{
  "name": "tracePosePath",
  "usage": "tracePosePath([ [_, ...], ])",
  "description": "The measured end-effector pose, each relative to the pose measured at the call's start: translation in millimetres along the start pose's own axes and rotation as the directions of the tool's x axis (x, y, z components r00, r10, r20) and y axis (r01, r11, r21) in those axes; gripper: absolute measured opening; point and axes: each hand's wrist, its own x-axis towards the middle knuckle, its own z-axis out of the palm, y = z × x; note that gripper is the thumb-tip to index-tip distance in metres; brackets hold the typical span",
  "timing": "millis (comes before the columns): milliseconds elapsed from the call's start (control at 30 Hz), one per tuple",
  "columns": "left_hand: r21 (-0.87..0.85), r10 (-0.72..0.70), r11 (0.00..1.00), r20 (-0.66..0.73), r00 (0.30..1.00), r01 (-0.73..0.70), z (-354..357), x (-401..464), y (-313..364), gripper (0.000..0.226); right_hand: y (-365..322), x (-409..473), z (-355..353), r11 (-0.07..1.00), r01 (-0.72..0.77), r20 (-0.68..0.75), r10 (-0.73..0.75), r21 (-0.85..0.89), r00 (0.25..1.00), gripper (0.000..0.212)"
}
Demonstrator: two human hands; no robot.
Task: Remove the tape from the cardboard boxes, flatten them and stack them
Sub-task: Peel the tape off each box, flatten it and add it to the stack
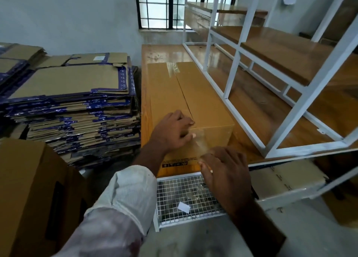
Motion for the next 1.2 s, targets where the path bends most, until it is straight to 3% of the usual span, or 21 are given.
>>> tracePosePath([
  [200,0.266,-0.117,0.952,-0.141,0.983,0.151,18,-19,33,0.051,8,0,3,0.995,0.0,-0.037,0.003,0.098,0.999,0.012],
  [333,0.389,-0.22,0.898,-0.006,0.976,0.205,36,-33,49,0.1,33,36,17,0.995,-0.041,0.003,0.04,0.093,0.999,0.018],
  [400,0.418,-0.228,0.886,0.02,0.973,0.199,32,-34,48,0.105,47,58,25,0.988,-0.072,0.052,0.065,0.134,0.996,0.017],
  [633,0.211,-0.088,0.976,0.121,0.989,0.061,-5,-25,28,0.101,94,127,48,0.921,-0.364,0.362,0.295,0.14,0.884,0.03],
  [700,0.005,-0.151,0.988,0.167,0.974,0.152,-26,-16,27,0.087,109,142,58,0.885,-0.439,0.439,0.335,0.158,0.834,0.04],
  [767,-0.194,-0.255,0.94,0.141,0.957,0.279,-41,1,24,0.06,119,153,65,0.863,-0.477,0.519,0.335,0.164,0.786,0.054],
  [833,-0.166,-0.442,0.88,0.058,0.895,0.446,-48,22,13,0.04,129,163,77,0.859,-0.467,0.566,0.282,0.211,0.775,0.066],
  [900,-0.1,-0.662,0.743,0.044,0.749,0.662,-50,40,-1,0.05,136,173,86,0.867,-0.435,0.605,0.216,0.241,0.766,0.071],
  [967,-0.169,-0.769,0.603,0.135,0.625,0.779,-52,54,-13,0.062,137,181,85,0.895,-0.4,0.663,0.18,0.195,0.726,0.07],
  [1067,-0.246,-0.8,0.523,0.189,0.569,0.816,-61,67,-18,0.074,143,190,84,0.948,-0.295,0.726,0.116,0.123,0.677,0.066],
  [1200,-0.306,-0.76,0.459,0.351,0.547,0.834,-56,81,-69,0.124,125,183,64,0.985,-0.109,0.723,-0.023,0.135,0.69,0.061],
])
